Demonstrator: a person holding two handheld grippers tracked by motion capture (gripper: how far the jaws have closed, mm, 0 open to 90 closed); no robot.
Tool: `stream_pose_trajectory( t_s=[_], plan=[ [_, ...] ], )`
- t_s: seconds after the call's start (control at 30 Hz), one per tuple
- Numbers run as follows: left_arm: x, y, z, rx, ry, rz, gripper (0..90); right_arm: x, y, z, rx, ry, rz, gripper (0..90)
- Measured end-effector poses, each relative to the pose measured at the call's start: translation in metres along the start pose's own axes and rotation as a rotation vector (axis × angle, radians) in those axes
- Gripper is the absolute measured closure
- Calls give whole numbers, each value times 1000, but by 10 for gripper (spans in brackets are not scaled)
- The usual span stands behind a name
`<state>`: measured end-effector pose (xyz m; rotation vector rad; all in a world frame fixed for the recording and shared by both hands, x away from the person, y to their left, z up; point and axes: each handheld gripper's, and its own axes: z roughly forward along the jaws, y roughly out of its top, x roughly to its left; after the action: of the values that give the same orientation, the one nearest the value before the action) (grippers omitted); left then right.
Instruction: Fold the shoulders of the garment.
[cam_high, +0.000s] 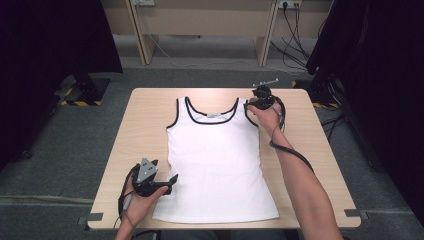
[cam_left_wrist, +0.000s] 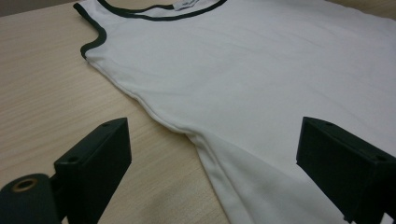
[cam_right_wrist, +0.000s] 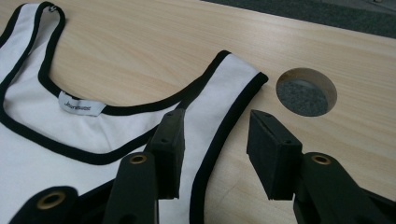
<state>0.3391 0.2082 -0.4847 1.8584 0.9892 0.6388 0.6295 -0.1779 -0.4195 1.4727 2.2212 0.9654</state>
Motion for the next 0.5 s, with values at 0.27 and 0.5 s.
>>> stream_pose_trajectory(
  t_s=[0.27,0.5],
  plan=[
    [0,0,0,0,0,4,91,-3,2,13,28,-8,42,574],
    [-1,0,0,0,-1,8,90,-3,0,27,63,-19,49,563]
  ],
)
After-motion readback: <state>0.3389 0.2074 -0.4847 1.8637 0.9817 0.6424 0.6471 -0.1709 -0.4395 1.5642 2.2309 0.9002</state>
